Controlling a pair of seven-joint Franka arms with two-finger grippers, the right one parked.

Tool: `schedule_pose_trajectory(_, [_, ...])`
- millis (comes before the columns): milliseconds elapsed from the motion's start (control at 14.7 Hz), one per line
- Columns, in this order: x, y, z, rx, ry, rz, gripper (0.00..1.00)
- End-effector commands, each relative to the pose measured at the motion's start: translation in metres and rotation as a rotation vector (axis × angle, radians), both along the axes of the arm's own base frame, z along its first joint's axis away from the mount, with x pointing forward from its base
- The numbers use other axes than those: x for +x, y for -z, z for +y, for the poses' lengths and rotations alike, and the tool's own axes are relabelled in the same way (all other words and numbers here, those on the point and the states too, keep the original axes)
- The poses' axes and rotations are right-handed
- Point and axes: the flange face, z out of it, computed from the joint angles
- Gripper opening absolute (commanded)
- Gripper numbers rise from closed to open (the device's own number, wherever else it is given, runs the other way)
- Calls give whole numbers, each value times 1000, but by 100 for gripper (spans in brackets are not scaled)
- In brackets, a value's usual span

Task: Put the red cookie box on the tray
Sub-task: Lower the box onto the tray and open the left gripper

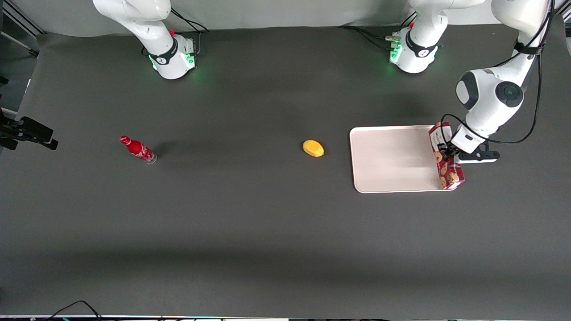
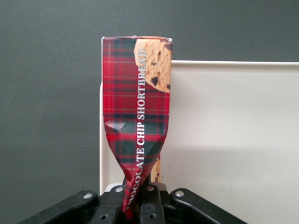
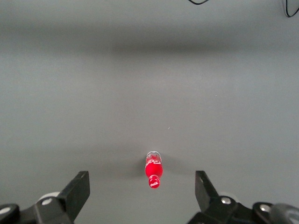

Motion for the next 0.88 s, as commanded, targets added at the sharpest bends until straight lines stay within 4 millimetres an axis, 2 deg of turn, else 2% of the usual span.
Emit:
schedule_pose_trajectory(0, [1, 2, -9, -5, -21, -22, 0])
schedule_pose_trajectory(68, [2, 2, -9, -5, -21, -25, 4])
schedule_pose_trajectory(136, [2, 1, -9, -5, -21, -26, 43])
schedule_pose_trajectory(204, [3, -1, -10, -4, -11, -30, 99])
schedule_pose_trajectory(408, [5, -4, -11, -4, -8, -30, 100])
schedule_pose_trajectory(544, [10, -13, -10, -5, 0, -36, 100])
schedule_pose_trajectory(680, [23, -35, -10, -15, 1, 0, 100])
schedule_pose_trajectory(816, [47, -71, -9, -32, -9, 59, 100])
